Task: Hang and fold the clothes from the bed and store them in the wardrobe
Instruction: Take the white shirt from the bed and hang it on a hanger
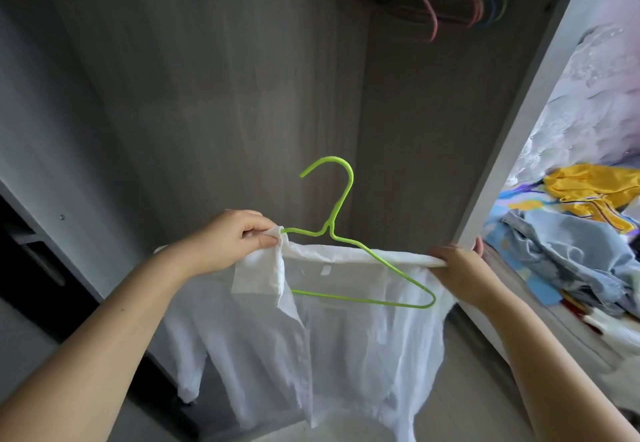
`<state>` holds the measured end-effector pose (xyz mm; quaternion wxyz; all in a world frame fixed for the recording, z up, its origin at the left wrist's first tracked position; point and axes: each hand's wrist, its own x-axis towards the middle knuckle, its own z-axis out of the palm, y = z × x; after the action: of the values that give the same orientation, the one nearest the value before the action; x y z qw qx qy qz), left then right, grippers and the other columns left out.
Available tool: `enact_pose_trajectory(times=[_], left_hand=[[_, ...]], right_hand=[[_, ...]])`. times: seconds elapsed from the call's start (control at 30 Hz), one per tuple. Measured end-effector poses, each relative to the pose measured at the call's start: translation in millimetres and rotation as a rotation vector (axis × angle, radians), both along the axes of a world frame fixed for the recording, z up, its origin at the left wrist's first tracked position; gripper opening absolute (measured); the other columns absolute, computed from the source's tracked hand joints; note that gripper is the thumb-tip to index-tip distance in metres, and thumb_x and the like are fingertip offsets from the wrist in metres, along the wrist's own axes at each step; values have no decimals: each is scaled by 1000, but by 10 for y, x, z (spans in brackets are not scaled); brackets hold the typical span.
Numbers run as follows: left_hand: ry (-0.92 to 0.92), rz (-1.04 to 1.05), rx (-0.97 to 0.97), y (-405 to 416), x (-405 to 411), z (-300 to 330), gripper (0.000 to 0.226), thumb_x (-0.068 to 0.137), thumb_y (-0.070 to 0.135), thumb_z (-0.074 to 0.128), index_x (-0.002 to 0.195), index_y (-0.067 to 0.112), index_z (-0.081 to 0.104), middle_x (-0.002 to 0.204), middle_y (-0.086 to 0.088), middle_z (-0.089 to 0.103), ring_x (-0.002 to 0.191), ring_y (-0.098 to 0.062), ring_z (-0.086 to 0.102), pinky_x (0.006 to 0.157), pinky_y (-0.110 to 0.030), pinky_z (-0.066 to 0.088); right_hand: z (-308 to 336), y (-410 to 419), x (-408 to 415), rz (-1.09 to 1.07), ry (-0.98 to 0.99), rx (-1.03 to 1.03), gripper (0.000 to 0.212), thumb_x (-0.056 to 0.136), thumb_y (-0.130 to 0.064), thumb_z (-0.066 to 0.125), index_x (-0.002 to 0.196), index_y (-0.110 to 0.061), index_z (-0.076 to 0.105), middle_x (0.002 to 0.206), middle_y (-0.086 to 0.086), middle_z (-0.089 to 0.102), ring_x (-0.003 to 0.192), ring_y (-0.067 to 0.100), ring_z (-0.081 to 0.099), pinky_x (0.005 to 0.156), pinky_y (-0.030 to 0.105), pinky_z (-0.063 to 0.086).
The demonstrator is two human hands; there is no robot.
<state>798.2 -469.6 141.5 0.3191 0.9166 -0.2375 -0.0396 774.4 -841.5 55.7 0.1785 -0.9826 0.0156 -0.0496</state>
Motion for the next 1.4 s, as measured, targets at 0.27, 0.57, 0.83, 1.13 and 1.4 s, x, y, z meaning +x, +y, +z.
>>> enact_pose_trajectory(times=[0.27, 0.57, 0.83, 1.13, 1.4], left_hand=[[-213, 231, 187, -210, -59, -122, 29, 95, 25, 58, 72, 8, 58, 71, 1, 40, 66, -23, 44, 59, -31, 29], [-421, 273, -151, -393, -65, -208, 34, 94, 19, 61, 65, 7, 50, 64, 3, 34, 55, -9, 38, 53, -22, 27], [-489, 220, -375, -15, 12, -86, 27, 91, 13, 62, 67, 25, 57, 67, 8, 36, 57, -9, 34, 58, -22, 27], [-717, 473, -568, 84, 21, 169, 24, 99, 20, 45, 112, 10, 63, 90, 0, 60, 82, 5, 57, 77, -20, 44], [-640, 502, -203, -247, 95, 536, 30, 93, 6, 47, 118, 10, 62, 69, -16, 62, 75, -42, 58, 63, -41, 41]], right_hand=[[130, 56, -70, -202, -231, 275, 20, 87, 5, 51, 86, -7, 67, 68, 5, 59, 67, 21, 49, 69, 34, 30], [422, 1014, -400, 416, 270, 287, 39, 97, -30, 56, 136, -32, 47, 86, -17, 60, 76, 1, 54, 77, 21, 44], [1111, 450, -113, 332, -293, 68, 18, 92, -36, 59, 109, -30, 66, 92, -28, 55, 86, -1, 53, 79, 22, 43], [1120, 521, 23, 218, -499, 120, 23, 97, -25, 55, 77, -15, 61, 59, -1, 53, 56, 21, 49, 54, 37, 44], [1277, 833, 67, 269, -597, 108, 21, 97, -23, 56, 77, -18, 61, 58, -5, 49, 54, 15, 46, 51, 36, 42]])
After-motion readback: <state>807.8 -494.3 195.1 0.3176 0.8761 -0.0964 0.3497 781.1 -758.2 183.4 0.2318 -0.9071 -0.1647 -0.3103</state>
